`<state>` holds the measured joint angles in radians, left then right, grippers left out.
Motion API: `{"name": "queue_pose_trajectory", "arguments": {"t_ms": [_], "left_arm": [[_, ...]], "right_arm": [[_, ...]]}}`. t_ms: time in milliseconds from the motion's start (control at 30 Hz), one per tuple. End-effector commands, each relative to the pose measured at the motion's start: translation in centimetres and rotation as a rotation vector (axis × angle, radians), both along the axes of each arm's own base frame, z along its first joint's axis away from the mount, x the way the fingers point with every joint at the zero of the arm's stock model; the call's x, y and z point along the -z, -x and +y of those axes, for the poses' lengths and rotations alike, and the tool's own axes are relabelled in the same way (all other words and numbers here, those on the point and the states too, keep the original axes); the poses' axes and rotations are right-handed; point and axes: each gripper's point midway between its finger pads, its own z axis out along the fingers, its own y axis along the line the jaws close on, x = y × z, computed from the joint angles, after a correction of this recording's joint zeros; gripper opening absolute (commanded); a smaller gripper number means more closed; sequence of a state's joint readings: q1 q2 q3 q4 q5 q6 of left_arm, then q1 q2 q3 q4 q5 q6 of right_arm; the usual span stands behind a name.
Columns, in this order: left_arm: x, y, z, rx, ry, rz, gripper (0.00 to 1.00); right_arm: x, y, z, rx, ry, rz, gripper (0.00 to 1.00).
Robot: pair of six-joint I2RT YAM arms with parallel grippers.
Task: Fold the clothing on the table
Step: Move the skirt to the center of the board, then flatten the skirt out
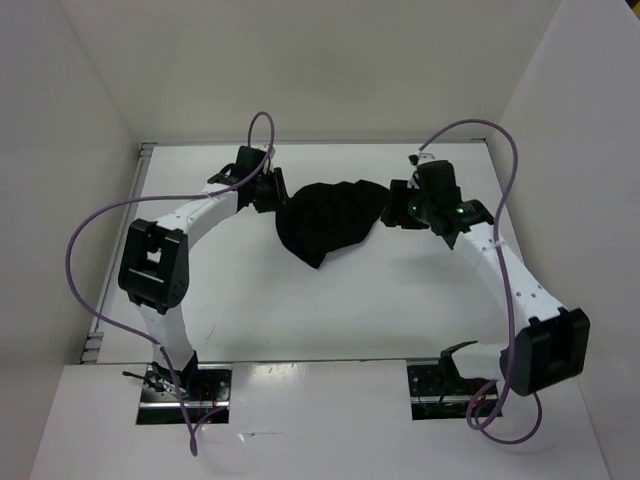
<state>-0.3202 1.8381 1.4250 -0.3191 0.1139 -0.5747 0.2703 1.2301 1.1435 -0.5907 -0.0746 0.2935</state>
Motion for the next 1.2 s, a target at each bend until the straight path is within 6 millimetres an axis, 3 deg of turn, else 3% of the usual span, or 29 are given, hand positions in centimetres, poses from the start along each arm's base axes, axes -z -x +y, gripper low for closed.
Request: {"name": "queue_pose_trajectory", "arguments": {"t_ms": [0,133,267,333,367,433,667,733,767,833,867,933,967,1133,1167], "left_arm": [[-1.4,-1.8,-2.7,0.094,0.064,-0.072,0.52],[-0.3,-2.2,-3.0,0.101,0.067,-0.058,0.56],[1.1,-3.0,-3.2,0.115,0.052,-0.059,0.57],[2.1,-3.7,-3.6,0.129,0.049,-0.048,0.57],[3.7,-3.4,-3.5,0.134,0.032,-0.008,0.57],[4.3,-3.5,-3.0,0.114,0.006,0.009,0.57],[7.6,-3.6,1.2,-0.069,-0.170,0.051,0.58],[8.7,-3.3,1.4,-0.067,-0.181,0.079,0.59],[10.1,-2.8,1.5,-0.064,-0.196,0.116,0.57],[11.0,-2.1,0.4,-0.025,-0.172,0.151,0.48],[11.2,-2.2,0.0,-0.012,-0.158,0.159,0.29],[10.5,-1.5,-2.4,0.072,-0.088,0.147,0.06],[9.6,-1.2,-2.7,0.086,-0.068,0.139,0.00],[3.4,1.5,-7.6,0.255,0.084,0.078,0.00],[1.6,2.0,-7.7,0.267,0.102,0.057,0.00]], "right_arm": [[0.2,-1.8,3.3,-0.058,0.021,-0.015,0.61],[2.6,-2.5,6.5,-0.133,0.035,0.050,0.62],[3.4,-2.7,8.8,-0.182,0.021,0.066,0.62],[3.4,-2.9,9.0,-0.182,0.021,0.067,0.62],[3.1,-2.9,9.4,-0.193,0.019,0.059,0.62],[3.2,-2.7,9.3,-0.193,0.022,0.067,0.62],[3.0,-2.5,8.8,-0.168,0.030,0.064,0.63],[3.1,-2.1,8.6,-0.162,0.027,0.074,0.63],[3.1,-2.1,8.6,-0.162,0.027,0.074,0.63],[3.1,-2.1,8.6,-0.156,0.021,0.077,0.63],[3.1,-2.1,8.6,-0.156,0.021,0.077,0.63],[2.7,-2.2,8.7,-0.156,0.017,0.069,0.63],[2.7,-2.2,8.7,-0.156,0.017,0.069,0.63],[3.1,-2.0,9.3,-0.167,0.009,0.085,0.63],[3.7,-1.7,9.3,-0.168,0.003,0.103,0.63]]}}
